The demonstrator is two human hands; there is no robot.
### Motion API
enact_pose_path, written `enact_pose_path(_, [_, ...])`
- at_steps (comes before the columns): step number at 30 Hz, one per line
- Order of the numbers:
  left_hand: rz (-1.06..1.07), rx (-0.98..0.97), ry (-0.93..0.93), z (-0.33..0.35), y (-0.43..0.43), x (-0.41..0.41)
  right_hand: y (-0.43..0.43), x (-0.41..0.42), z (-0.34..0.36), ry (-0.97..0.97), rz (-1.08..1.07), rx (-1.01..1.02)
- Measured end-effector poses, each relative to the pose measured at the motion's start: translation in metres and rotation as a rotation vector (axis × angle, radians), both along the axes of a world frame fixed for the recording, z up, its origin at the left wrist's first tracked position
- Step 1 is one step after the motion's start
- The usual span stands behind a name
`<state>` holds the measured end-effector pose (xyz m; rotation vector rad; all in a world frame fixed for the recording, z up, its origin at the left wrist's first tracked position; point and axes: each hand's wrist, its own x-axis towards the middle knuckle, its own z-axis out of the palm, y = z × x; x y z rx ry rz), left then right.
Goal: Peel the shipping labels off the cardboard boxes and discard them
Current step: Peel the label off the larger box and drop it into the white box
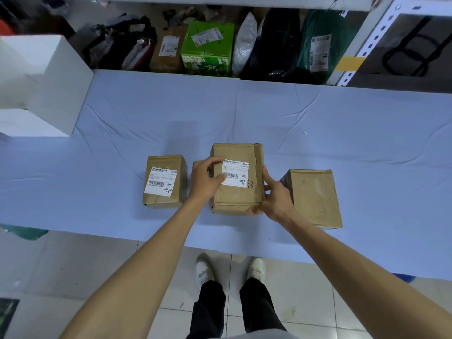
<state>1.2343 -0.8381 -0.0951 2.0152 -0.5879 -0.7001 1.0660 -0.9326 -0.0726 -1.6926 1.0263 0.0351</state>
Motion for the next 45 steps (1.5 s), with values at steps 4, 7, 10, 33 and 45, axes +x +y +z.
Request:
enact_pose_path(4, [0.020, 0.044, -0.062, 0.000, -0.013, 0.007, 0.000, -0.001, 0.000, -0.001, 0.003, -0.004])
enact_pose_path(7, [0.076, 0.057, -0.118, 0.002, -0.020, 0.005, 0.000, -0.001, 0.000, 0.004, -0.006, 0.006])
enact_pose_path(10, [0.093, 0.107, -0.175, 0.005, -0.025, 0.002, 0.001, 0.000, 0.000, 0.008, -0.008, 0.023])
enact_pose_path(33, [-0.008, -0.051, 0.140, -0.008, 0.032, -0.018, 0.001, 0.000, -0.001, 0.003, -0.037, 0.038])
enact_pose_path(45, [0.061, -0.040, -0.051, 0.006, -0.007, -0.007, 0.001, -0.001, -0.002, -0.012, -0.030, 0.008])
